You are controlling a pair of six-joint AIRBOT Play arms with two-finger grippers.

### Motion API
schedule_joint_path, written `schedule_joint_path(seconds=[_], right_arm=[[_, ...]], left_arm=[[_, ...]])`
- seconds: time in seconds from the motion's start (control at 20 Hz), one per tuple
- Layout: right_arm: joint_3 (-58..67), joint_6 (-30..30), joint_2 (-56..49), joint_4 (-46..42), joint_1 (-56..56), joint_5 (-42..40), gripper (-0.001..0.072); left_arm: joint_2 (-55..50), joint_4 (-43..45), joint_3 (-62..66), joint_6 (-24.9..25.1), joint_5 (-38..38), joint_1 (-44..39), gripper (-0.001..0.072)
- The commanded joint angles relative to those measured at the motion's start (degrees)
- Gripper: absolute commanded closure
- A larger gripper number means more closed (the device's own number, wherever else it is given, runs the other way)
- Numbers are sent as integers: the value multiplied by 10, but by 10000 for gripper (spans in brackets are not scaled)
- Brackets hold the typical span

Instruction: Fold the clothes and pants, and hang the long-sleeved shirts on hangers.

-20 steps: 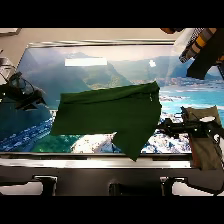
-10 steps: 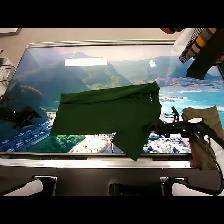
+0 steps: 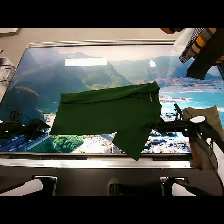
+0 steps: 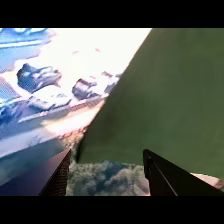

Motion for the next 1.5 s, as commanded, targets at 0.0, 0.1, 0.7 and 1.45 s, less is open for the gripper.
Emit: schedule_joint_path(seconds=[0.0, 0.1, 0.7, 1.45], right_arm=[[0, 17, 20, 3, 1, 8, 680], [0, 19, 26, 6, 1, 9, 680], [9, 12, 106, 44, 23, 18, 682], [752, 220, 181, -301, 162, 76, 682]], left_arm=[[-19, -13, -14, 12, 6, 1, 184], [-24, -12, -14, 12, 6, -4, 183], [-31, -52, 15, 25, 21, -51, 691], [217, 69, 612, -176, 23, -124, 692]])
